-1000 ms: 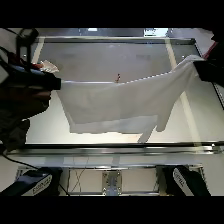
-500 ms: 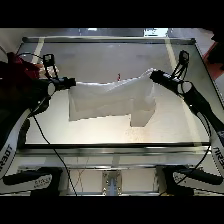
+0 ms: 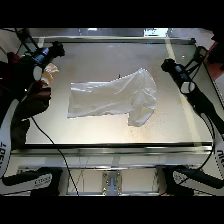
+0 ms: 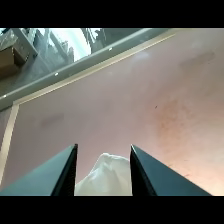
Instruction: Fold the shirts.
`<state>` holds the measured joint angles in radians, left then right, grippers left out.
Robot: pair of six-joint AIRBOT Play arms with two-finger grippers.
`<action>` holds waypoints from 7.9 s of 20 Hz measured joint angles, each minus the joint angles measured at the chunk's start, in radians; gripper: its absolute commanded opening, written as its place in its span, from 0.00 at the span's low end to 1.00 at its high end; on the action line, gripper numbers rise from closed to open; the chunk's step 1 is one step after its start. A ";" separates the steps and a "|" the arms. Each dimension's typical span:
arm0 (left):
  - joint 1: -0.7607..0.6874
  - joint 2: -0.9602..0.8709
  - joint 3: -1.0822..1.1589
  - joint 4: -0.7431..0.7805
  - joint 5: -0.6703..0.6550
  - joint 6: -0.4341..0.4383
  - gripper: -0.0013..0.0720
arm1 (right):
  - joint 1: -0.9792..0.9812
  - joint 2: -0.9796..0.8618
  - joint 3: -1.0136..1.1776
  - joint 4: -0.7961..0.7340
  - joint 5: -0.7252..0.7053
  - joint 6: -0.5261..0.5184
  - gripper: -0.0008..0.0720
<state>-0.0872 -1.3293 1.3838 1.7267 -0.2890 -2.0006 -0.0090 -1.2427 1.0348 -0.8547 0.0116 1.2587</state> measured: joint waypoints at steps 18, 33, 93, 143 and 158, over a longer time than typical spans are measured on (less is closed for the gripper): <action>0.137 0.476 -0.587 -0.198 -0.505 0.172 0.84 | -0.308 0.135 -0.415 0.069 0.794 -0.126 0.56; 0.137 0.492 -0.632 -0.372 -0.501 0.221 0.84 | -0.199 -0.081 -0.436 0.325 0.640 -0.274 0.54; 0.249 0.700 -0.105 -1.103 -0.391 0.875 0.03 | -0.681 0.769 0.248 0.333 1.185 -0.176 0.04; 0.299 0.360 -0.581 -0.308 -0.381 0.402 0.84 | -0.286 0.032 -0.087 -0.114 1.070 -0.020 0.53; 0.305 0.391 -0.676 -0.509 -0.358 0.411 0.84 | -0.270 0.045 -0.560 0.344 0.776 -0.076 0.72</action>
<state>0.2176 -0.9379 0.7078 1.2175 -0.6472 -1.5894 -0.2794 -1.1976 0.4744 -0.5106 0.7876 1.1831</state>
